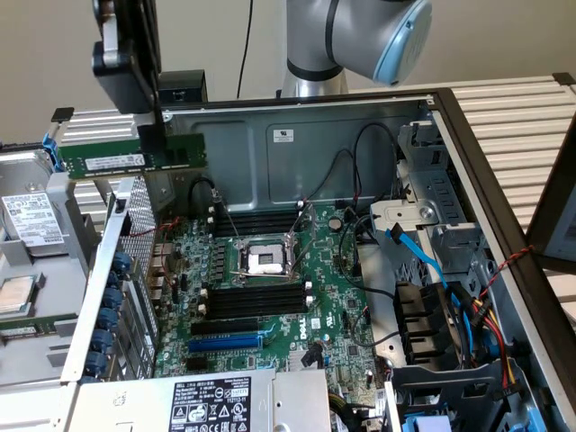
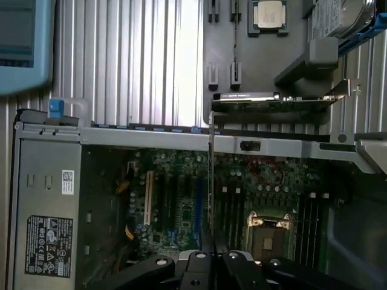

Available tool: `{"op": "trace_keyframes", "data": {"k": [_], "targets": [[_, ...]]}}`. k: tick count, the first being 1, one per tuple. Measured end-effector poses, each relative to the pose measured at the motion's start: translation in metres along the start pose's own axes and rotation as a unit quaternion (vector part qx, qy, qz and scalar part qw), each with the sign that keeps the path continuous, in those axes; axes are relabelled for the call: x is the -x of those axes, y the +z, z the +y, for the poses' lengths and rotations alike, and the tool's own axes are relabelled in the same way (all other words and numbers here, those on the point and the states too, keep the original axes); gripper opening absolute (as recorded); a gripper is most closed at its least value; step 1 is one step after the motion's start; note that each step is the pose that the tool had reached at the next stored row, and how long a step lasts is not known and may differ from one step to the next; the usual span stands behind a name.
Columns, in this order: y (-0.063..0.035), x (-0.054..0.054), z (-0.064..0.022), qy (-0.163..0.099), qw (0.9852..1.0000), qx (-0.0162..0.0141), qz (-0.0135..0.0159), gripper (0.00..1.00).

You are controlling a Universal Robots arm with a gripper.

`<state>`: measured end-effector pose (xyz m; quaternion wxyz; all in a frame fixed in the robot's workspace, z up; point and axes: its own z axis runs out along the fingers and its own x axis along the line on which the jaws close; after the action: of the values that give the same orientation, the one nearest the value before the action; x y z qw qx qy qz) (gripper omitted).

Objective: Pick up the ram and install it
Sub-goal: 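Pick up the ram and move it above insertion slot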

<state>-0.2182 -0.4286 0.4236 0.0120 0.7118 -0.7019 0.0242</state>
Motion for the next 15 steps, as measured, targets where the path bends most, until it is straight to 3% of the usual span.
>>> {"op": "trace_keyframes", "data": {"k": [15], "targets": [[0.0011,0.000,-0.0671,0.000,1.0000,0.0000,0.0000,0.12]]}}
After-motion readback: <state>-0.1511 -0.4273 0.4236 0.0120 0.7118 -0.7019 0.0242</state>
